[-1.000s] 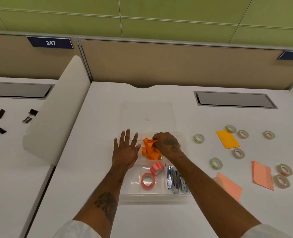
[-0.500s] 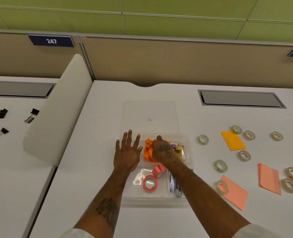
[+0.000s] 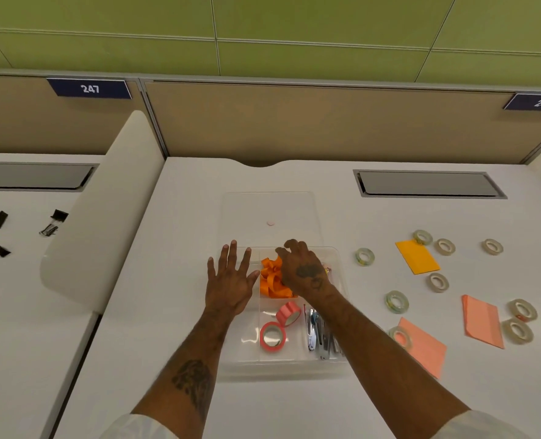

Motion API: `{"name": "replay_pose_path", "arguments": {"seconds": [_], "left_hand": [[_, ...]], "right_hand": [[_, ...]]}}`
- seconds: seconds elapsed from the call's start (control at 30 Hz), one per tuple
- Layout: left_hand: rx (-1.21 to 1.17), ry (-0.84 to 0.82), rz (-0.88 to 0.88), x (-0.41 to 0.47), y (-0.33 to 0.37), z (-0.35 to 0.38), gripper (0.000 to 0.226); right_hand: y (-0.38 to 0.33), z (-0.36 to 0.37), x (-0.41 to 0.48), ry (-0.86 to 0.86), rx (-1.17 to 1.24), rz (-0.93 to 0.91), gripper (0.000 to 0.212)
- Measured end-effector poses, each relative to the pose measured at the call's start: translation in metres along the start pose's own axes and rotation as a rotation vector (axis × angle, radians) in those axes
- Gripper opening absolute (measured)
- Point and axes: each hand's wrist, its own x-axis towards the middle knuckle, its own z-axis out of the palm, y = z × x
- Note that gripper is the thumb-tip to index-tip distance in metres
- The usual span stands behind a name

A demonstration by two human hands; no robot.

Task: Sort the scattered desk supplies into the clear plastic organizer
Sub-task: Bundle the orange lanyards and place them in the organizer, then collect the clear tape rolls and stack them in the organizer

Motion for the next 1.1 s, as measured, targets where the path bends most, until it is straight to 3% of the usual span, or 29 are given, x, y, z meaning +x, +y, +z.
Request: {"name": "replay_pose_path", "arguments": {"seconds": [0.2, 0.67, 0.83, 1.1], "left_hand": [[0.010, 0.029, 0.017, -0.007, 0.004, -0.008, 0.092], [-0.028, 0.060, 0.195, -0.023, 0.077, -0.028, 0.092], [-0.033, 0.057, 0.224, -0.022, 0.124, -0.030, 0.080], [-0.064, 0.070, 0.250, -0.025, 0.216, -0.028, 0.083]], "right_hand": [[0.018, -0.001, -0.027, 0.018, -0.029, 0.103, 0.086], [0.095, -0.002, -0.104, 0.083, -0.073, 0.355, 0.083], [0.133, -0.006, -0.135, 0.118, -0.065, 0.398, 0.081], [0.220, -0.015, -0.182, 0.108, -0.085, 0.413, 0.078]]}}
